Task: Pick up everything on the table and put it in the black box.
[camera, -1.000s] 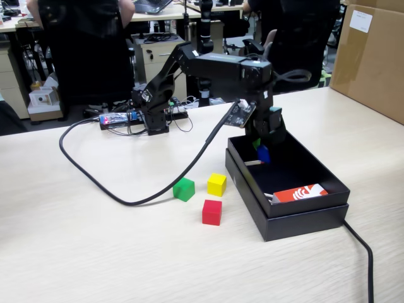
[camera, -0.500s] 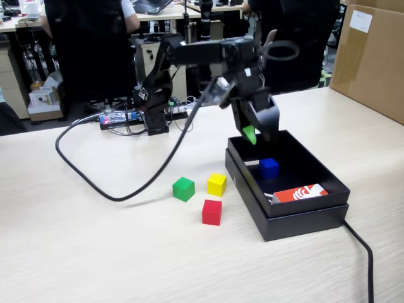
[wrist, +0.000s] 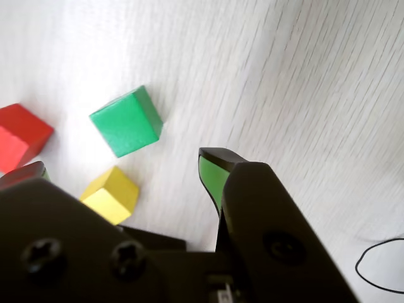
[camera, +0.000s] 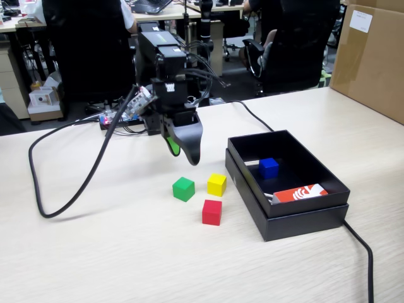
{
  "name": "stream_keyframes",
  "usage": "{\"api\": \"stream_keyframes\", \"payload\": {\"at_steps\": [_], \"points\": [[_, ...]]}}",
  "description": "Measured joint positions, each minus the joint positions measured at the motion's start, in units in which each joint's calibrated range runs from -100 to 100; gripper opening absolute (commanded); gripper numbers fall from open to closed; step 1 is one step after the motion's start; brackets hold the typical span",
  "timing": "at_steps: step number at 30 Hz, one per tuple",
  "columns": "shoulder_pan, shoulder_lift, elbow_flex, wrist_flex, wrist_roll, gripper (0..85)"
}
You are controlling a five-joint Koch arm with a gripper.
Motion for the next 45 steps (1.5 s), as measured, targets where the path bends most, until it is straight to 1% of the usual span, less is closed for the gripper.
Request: {"api": "stream_keyframes", "payload": {"at_steps": [3, 7, 13, 15, 16, 17, 21, 24, 25, 26, 27, 29, 30, 32, 33, 36, 37, 40, 45], "points": [[0.0, 6.6, 0.5, 0.0, 0.0, 47.7], [0.0, 14.6, 6.0, 0.0, 0.7, 46.8], [0.0, 22.9, 9.6, 0.0, 1.5, 28.1], [0.0, 24.5, 9.7, 0.1, 1.9, 18.4], [0.0, 25.0, 10.7, 0.2, 2.1, 9.3], [0.0, 25.4, 12.0, 0.2, 2.5, 9.3], [0.0, 22.9, 12.0, 0.2, 2.9, 9.3], [0.9, 12.3, 12.0, 0.2, 2.9, 9.4], [2.0, 5.3, 12.1, 0.2, 3.1, 9.3], [2.8, 2.5, 12.6, 0.0, 3.2, 9.4], [5.1, -1.8, 15.2, -0.6, 3.4, 9.4], [7.6, -3.9, 19.9, -1.3, 3.9, 9.3], [10.8, -3.6, 23.9, -1.6, 4.7, 9.3], [12.7, 1.2, 28.7, -1.7, 5.5, 9.3], [12.8, 1.6, 29.1, -1.7, 5.6, 9.4], [14.9, 11.0, 32.2, -1.8, 6.7, 9.4], [15.7, 17.2, 32.4, -1.7, 7.2, 9.4], [16.2, 25.9, 32.3, -1.9, 7.7, 9.6], [16.3, 30.0, 32.3, -2.3, 8.4, 10.1]]}}
